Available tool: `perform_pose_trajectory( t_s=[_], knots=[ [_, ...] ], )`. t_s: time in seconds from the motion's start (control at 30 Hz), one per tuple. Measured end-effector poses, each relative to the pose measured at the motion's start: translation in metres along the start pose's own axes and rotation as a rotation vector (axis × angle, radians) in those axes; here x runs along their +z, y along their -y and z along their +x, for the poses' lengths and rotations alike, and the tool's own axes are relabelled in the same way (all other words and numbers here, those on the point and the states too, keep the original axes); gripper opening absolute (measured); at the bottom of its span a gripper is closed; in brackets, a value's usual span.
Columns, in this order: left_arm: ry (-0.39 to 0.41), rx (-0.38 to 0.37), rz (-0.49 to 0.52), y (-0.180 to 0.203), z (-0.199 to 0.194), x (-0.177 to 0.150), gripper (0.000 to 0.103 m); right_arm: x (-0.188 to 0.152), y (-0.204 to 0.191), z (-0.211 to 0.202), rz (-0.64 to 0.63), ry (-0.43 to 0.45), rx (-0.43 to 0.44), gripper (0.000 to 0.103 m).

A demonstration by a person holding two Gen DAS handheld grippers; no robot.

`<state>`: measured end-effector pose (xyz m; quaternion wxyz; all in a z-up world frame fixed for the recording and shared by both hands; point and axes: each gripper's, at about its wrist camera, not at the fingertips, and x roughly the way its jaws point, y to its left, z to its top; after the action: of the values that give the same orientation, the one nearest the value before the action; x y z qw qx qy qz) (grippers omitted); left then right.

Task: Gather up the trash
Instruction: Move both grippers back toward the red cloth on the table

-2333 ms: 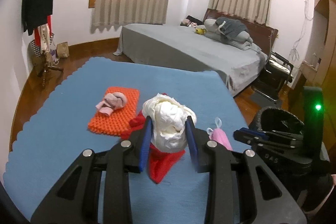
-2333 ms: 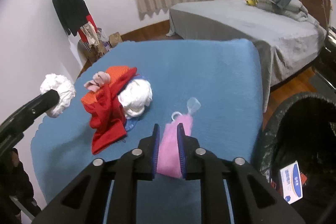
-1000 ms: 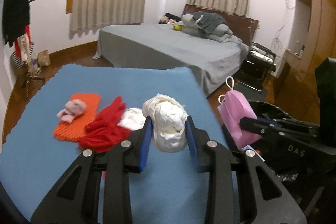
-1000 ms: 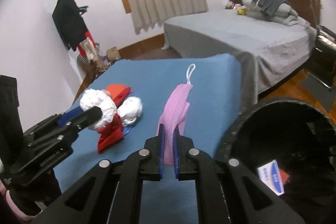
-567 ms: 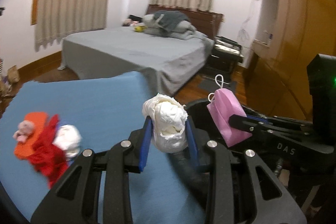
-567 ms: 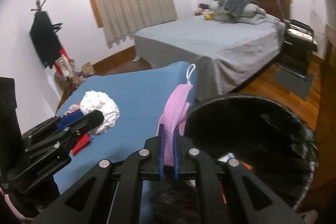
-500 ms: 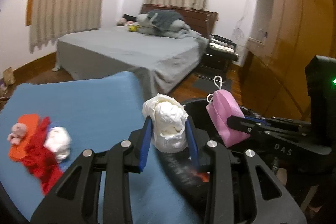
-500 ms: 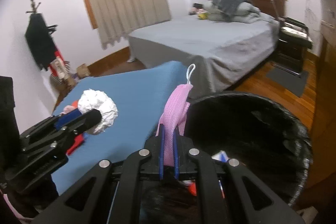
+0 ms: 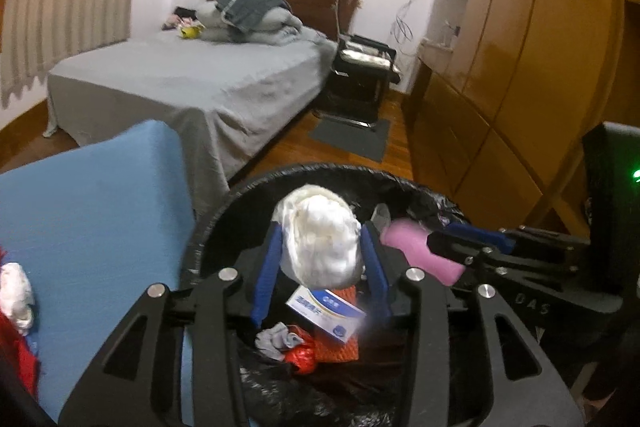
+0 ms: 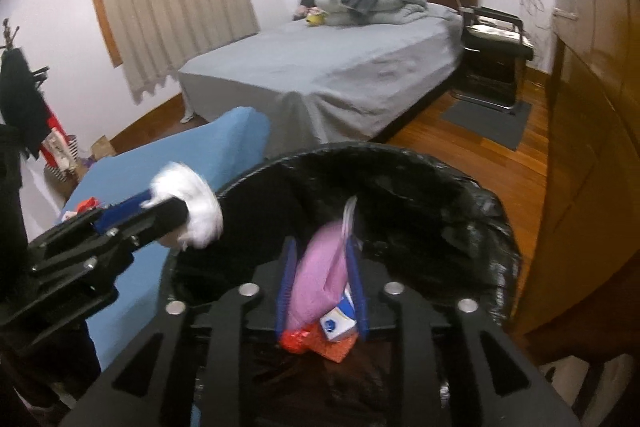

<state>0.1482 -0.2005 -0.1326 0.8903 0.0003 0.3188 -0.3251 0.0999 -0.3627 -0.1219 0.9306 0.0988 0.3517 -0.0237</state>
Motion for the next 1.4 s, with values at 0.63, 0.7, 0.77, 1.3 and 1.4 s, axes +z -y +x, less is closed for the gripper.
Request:
perform_pose_trajectory(
  t_s=[0.63, 0.7, 0.77, 1.3, 1.4],
  knots=[
    [0.110, 0.294, -0.062, -0.069, -0.085, -0.007, 0.091, 0.016, -0.041, -0.020, -0.028, 0.131, 0.057, 0.097],
    [0.123, 0.332, -0.080, -0.081, -0.101, -0.010, 0.091, 0.017, -0.055, -0.017, -0.044, 0.135, 0.084, 0.097],
    [0.133, 0.379, -0.095, -0.094, -0.116, -0.015, 0.091, 0.018, -0.073, -0.015, -0.071, 0.141, 0.124, 0.097],
    [0.112, 0.636, -0.254, -0.192, -0.184, -0.064, 0.091, -0.001, -0.197, 0.046, -0.229, 0.047, 0.257, 0.097],
    [0.102, 0.648, -0.280, -0.204, -0.185, -0.072, 0.084, -0.003, -0.210, 0.055, -0.244, 0.046, 0.254, 0.097]
  ],
)
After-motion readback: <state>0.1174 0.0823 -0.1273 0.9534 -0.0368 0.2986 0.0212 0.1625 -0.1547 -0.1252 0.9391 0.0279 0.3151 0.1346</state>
